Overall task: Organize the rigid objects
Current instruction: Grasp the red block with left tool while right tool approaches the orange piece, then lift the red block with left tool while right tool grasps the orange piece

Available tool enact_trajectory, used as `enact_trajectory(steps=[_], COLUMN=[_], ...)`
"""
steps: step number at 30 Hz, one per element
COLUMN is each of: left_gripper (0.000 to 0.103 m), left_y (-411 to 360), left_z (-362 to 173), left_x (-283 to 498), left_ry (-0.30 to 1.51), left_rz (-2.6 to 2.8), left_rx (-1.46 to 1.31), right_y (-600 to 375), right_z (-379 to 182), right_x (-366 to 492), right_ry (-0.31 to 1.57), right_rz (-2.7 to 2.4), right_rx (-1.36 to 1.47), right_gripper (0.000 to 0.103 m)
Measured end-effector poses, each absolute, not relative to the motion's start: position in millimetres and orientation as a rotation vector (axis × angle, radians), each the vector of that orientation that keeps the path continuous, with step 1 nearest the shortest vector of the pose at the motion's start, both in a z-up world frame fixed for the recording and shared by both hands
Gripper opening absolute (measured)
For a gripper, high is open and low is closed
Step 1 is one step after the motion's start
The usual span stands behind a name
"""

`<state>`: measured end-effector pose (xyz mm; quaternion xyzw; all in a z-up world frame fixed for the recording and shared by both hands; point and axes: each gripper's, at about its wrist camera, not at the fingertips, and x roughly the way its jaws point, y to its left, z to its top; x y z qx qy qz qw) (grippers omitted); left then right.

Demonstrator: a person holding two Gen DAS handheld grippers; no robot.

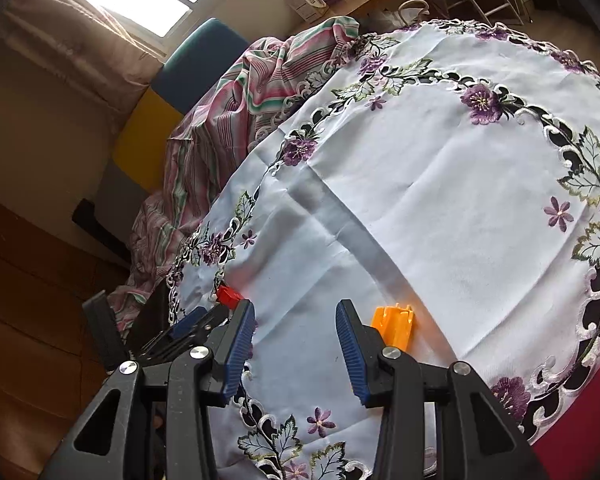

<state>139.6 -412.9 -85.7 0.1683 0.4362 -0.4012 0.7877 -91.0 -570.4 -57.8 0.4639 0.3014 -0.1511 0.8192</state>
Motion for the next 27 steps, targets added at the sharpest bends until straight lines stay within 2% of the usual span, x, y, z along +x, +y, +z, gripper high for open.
enact_trajectory(steps=[4,5,12,17,27], left_gripper=[0.058,0.037,0.037,0.037,0.037], left_y=[-425.7,-428.6,-421.5,-403.4,-361.0], left_z=[-99.2,-101.3,-101.5,-83.4,-36.9], left_x=[150.8,152.1,153.3,139.5,86.0], left_ry=[0.967,0.967,0.974,0.954,0.878], left_rz=[-0.821,-0.812,-0.801,-0.819,-0.876], left_rx=[0.358,0.365,0.343,0.301,0.247], right_y=[-570.9,-571.0,-568.7,-571.0,-575.4], right_z=[-58.7,-58.8,-57.4,-61.1,-79.2], right_x=[-89.5,-89.3,-85.7,-85.6,-80.9], right_ry=[0.643,0.642,0.648,0.677,0.864], right_rz=[-0.303,-0.298,-0.279,-0.312,-0.464], right_rx=[0.993,0.994,0.976,0.990,1.021], right_gripper=[0.043,0.043,0.043,0.043,0.043])
